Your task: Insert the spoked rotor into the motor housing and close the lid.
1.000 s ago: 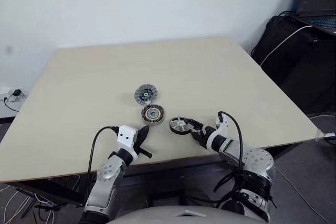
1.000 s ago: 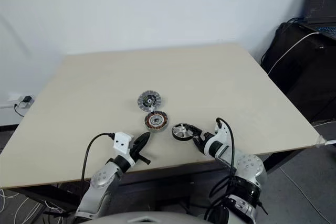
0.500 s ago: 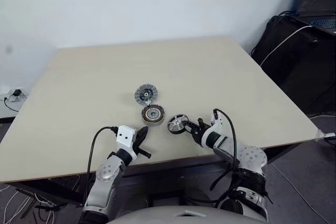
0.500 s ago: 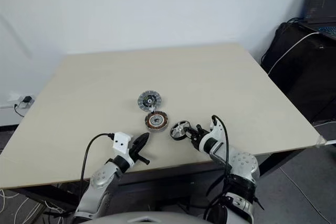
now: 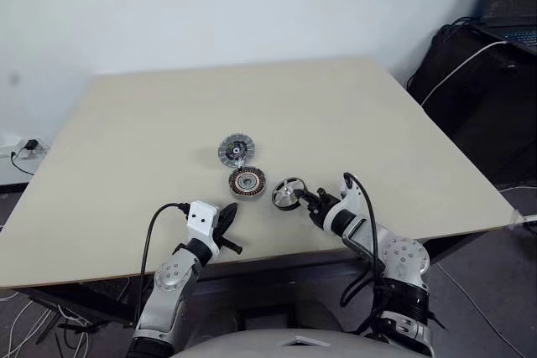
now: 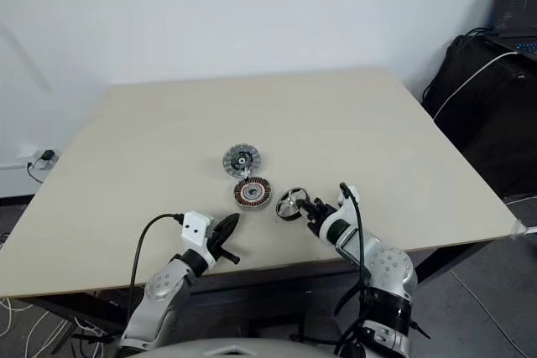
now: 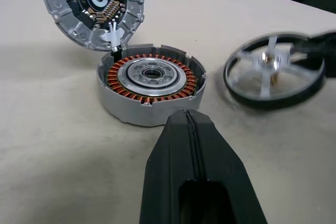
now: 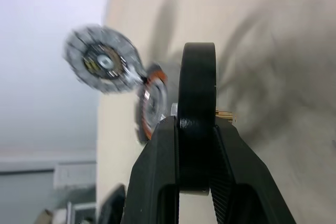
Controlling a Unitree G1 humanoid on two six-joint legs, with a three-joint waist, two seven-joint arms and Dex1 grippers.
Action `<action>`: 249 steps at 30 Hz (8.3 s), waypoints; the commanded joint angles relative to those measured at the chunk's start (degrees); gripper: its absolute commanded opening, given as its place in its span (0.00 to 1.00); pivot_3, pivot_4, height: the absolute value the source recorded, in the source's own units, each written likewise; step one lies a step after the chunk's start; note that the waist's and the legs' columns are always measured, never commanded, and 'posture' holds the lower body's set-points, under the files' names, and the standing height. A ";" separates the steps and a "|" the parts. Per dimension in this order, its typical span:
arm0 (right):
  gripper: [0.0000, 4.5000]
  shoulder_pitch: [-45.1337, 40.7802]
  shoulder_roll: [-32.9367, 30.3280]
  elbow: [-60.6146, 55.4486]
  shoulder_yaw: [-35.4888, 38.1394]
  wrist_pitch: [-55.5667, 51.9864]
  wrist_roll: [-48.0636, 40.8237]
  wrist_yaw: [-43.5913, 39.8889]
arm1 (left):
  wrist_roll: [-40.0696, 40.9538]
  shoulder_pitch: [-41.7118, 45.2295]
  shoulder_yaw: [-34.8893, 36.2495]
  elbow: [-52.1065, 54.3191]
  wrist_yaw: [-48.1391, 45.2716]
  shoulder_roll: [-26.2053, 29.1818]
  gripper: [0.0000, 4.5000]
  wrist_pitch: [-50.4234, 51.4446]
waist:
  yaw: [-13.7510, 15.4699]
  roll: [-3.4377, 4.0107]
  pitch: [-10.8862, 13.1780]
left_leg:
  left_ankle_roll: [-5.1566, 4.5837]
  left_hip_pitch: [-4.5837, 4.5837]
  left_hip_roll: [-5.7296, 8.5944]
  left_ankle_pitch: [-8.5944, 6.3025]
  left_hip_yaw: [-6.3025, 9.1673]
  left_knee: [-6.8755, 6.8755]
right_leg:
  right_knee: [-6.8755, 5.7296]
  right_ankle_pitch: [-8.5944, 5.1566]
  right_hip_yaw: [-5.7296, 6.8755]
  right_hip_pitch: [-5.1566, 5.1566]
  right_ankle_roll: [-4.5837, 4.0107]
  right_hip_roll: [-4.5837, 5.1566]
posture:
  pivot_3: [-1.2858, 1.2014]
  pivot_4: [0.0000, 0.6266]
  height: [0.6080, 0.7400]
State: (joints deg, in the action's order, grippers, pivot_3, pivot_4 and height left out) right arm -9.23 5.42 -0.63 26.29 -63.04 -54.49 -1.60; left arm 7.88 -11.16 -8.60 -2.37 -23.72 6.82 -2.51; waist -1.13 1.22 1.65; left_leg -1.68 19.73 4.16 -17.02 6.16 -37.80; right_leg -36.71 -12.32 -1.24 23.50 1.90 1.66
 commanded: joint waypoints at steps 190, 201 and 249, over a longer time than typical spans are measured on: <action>0.02 -38.55 -16.79 36.66 -60.74 44.31 74.02 -55.82 | 0.48 -2.35 1.34 -3.89 5.47 -8.86 0.00 -9.56 | 0.64 -0.14 -0.22 | 0.20 -0.34 0.13 0.07 0.20 -0.15 | -0.17 0.10 0.20 -0.03 -0.15 0.07 | 0.52 0.00 1.00; 0.02 -23.79 -27.83 1.10 -58.03 25.15 71.50 -60.69 | 0.58 -1.55 0.79 -5.16 4.07 -8.90 0.00 -9.28 | 2.19 -0.23 -0.17 | 0.07 0.16 0.22 -0.08 0.26 -0.12 | -0.06 0.19 0.34 0.15 -0.42 0.28 | 0.52 0.00 1.00; 0.34 -24.16 -42.57 -5.32 -73.67 35.92 76.54 -59.17 | 0.55 -1.30 0.73 -4.97 2.31 -8.12 0.00 -8.32 | 2.87 -0.91 0.18 | 0.06 0.02 0.24 -0.04 0.26 -0.28 | 0.01 0.00 0.50 -0.07 0.01 0.40 | 0.52 0.00 1.00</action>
State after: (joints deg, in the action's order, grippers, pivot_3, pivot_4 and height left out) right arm -32.24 -37.54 -6.14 -48.20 -28.64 20.85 -60.78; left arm 7.94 -12.69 -7.38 -8.30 -21.30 -1.06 -10.32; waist 1.74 0.31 1.83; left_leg -1.61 19.75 4.40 -17.06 6.42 -38.08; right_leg -36.71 -12.32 -0.74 23.44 1.90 2.06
